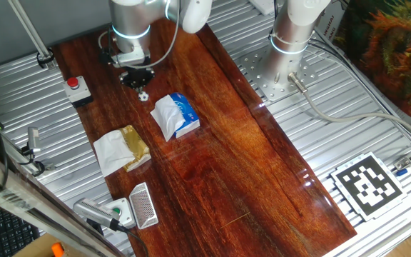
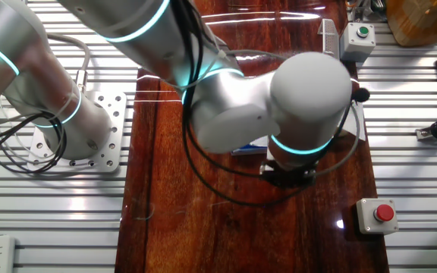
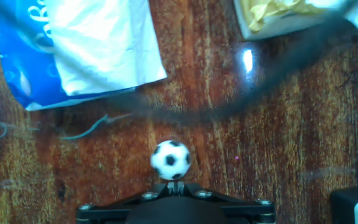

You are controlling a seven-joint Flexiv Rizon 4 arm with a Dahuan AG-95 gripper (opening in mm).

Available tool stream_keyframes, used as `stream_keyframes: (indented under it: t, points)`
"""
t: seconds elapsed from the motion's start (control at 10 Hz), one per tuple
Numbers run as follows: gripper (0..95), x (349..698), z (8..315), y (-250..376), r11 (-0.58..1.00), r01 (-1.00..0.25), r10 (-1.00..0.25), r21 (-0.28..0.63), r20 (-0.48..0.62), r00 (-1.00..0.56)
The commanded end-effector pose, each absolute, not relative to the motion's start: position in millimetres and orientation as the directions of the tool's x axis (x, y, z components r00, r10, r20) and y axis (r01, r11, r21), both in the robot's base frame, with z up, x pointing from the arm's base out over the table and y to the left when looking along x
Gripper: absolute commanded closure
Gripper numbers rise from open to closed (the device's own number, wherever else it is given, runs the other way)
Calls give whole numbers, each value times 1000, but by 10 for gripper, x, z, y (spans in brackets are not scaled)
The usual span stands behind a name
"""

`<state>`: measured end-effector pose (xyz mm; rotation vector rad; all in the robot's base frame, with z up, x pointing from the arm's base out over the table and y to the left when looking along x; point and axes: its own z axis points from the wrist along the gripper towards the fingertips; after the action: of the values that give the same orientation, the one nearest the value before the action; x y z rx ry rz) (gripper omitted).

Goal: Push the soccer ball into the goal

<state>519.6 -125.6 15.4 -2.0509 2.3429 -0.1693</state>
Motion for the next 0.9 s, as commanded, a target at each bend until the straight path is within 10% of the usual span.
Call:
stream_keyframes:
  t: [0.1,0.9]
  points:
    - [950,5243,234,-1138,132,-986,-988,-98,63,-138]
    - [950,5344,285,-977,136,-986,-987,-100,68,-143]
